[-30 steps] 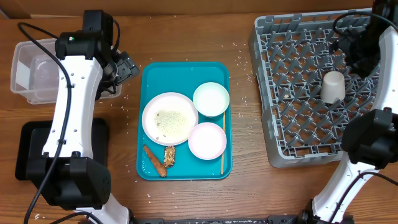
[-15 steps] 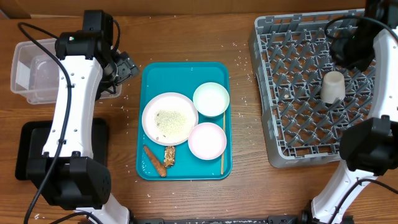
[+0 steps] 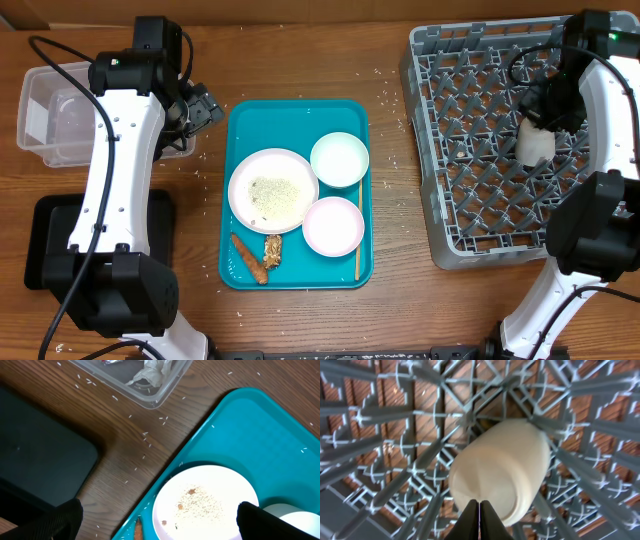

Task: Sort waste into correct bins and load items into the dishwasher
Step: 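Carry the cup right and lower it onto the grey dish rack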

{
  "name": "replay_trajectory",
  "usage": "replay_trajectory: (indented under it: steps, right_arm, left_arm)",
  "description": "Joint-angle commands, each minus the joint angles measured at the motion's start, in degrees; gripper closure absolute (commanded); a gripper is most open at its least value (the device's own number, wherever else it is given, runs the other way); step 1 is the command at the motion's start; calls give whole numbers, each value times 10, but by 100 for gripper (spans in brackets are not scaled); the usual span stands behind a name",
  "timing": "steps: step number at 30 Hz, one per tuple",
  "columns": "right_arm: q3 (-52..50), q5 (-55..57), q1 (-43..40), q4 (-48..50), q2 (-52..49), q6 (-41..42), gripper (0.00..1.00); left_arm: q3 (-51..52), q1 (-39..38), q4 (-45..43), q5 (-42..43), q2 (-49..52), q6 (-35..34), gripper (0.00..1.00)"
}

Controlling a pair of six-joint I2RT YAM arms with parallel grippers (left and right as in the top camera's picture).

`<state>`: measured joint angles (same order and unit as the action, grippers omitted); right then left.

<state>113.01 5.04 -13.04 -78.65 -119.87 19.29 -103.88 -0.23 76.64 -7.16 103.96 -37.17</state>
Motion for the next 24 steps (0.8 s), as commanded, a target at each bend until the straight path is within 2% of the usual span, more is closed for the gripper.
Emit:
replay_trajectory:
  steps: [1,17,24]
  right_arm:
    - [-2,29,-9,10,4,0,94]
    - [-14,30,-24,12,4,0,95]
    - [-14,128,-24,-25,4,22,96]
  left_arm:
    - [-10,3,0,-9,-2,-1,0]
    - [-10,3,0,-9,-2,-1,0]
    - [-10,3,0,-9,-2,-1,0]
